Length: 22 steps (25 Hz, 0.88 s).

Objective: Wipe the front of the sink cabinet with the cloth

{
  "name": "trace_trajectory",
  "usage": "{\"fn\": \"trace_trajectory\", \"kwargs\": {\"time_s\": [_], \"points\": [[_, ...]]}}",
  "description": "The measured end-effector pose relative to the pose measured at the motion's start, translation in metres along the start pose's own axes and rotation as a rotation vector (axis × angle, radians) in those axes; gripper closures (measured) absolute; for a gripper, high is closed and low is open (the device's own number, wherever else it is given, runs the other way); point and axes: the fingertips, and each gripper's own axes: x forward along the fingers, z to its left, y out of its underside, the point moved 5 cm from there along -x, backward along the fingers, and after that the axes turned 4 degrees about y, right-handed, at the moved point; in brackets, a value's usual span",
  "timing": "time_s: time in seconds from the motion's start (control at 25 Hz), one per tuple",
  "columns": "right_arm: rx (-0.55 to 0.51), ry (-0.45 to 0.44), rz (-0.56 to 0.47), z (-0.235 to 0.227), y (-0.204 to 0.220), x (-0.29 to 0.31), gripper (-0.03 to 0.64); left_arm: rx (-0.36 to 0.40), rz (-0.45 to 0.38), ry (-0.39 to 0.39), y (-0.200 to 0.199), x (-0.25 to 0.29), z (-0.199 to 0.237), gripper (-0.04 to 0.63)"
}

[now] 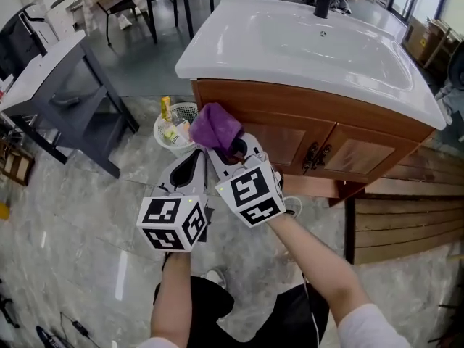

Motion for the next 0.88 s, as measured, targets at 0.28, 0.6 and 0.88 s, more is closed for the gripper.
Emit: {"fn": "trace_trajectory", "kwargs": {"time_s": [0.28, 0.6, 0.88], "points": [[0.001, 0.005, -0.057, -0.003, 0.007, 0.003, 0.54, 0.011, -0.017, 0.007, 0.018, 0.004, -0.001, 0.589], [-0.014, 0.017, -0.079, -0.004, 0.017, -0.007, 0.541, 0.024, -0.047, 0.03, 0.028, 0.006, -0.017, 0.589], [-0.009, 0.057, -0.084, -0.017, 0.024, -0.021, 0.54, 0.047, -0.052, 0.064, 0.031, 0.012, -0.037, 0.589]]}}
